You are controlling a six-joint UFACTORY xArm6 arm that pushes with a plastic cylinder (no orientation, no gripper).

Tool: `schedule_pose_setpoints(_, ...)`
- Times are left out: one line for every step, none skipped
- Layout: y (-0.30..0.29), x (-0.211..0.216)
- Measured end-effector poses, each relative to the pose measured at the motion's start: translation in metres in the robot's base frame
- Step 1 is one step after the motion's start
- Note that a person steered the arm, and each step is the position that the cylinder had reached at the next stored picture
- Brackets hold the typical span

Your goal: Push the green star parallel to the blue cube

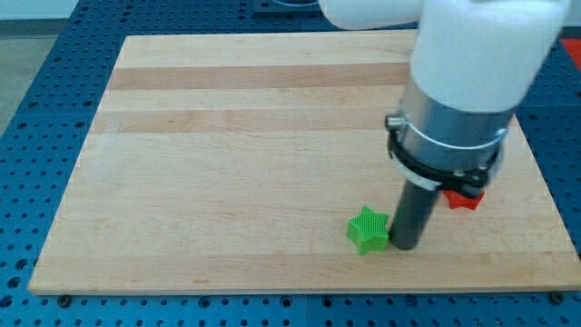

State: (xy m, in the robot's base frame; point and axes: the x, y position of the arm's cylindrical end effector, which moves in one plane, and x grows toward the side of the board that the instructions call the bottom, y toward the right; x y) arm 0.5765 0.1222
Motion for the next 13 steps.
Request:
schedule_pose_setpoints(0.024, 0.040)
schedule_pose_setpoints(-0.014, 0.042)
schedule_pose_setpoints(-0.064, 0.039)
schedule_pose_setpoints(-0.074, 0.026)
schedule_pose_setpoints(-0.065, -0.006)
schedule_pose_setpoints(-0.051, -0.031)
schedule_pose_setpoints(-0.050, -0.024)
schedule_pose_setpoints(-0.024, 0.000)
schedule_pose_setpoints(0.031, -0.026)
schedule_pose_setpoints(0.025, -0.038)
schedule_pose_setpoints(-0.019, -0.029)
schedule_pose_setpoints(-0.028, -0.054)
schedule_pose_setpoints(-0.031, -0.089)
